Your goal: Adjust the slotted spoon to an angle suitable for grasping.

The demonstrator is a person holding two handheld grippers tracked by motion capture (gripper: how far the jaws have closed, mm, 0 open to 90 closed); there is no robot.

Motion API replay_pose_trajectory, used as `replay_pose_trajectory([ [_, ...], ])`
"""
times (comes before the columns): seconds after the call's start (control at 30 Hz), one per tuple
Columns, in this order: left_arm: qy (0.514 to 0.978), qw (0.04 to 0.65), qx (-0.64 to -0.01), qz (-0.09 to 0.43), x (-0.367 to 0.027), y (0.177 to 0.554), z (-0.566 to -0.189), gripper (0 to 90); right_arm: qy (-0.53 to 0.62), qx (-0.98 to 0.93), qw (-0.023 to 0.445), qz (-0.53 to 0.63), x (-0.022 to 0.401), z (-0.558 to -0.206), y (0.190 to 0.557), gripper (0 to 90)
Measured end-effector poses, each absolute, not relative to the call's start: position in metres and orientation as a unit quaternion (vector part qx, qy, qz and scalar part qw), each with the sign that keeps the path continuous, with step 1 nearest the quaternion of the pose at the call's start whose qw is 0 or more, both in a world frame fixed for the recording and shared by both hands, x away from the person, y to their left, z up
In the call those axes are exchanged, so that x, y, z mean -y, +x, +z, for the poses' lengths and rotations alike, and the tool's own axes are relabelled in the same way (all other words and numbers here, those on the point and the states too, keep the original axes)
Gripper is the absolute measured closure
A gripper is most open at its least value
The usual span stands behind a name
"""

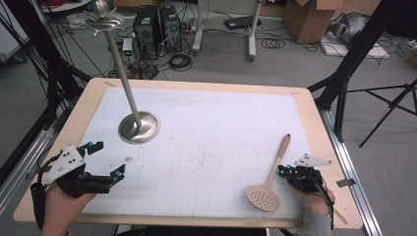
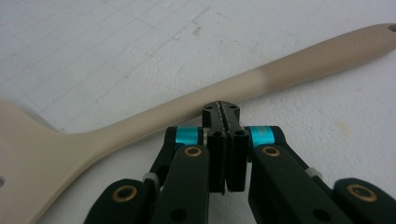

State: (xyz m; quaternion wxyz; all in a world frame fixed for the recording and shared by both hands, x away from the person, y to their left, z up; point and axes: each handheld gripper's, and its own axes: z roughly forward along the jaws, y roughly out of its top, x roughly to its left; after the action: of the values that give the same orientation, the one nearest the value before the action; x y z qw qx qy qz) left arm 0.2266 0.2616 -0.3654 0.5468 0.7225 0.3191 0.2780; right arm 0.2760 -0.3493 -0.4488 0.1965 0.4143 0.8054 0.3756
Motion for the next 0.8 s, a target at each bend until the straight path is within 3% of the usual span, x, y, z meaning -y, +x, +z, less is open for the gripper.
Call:
replay_pose_trajectory([
  [0.8, 0.718, 0.542, -0.332, 0.285, -0.270, 0.218, -0.366, 1.8, 0.388, -0.820, 0.179, 0.380, 0.333, -0.449, 0.288, 89.8],
])
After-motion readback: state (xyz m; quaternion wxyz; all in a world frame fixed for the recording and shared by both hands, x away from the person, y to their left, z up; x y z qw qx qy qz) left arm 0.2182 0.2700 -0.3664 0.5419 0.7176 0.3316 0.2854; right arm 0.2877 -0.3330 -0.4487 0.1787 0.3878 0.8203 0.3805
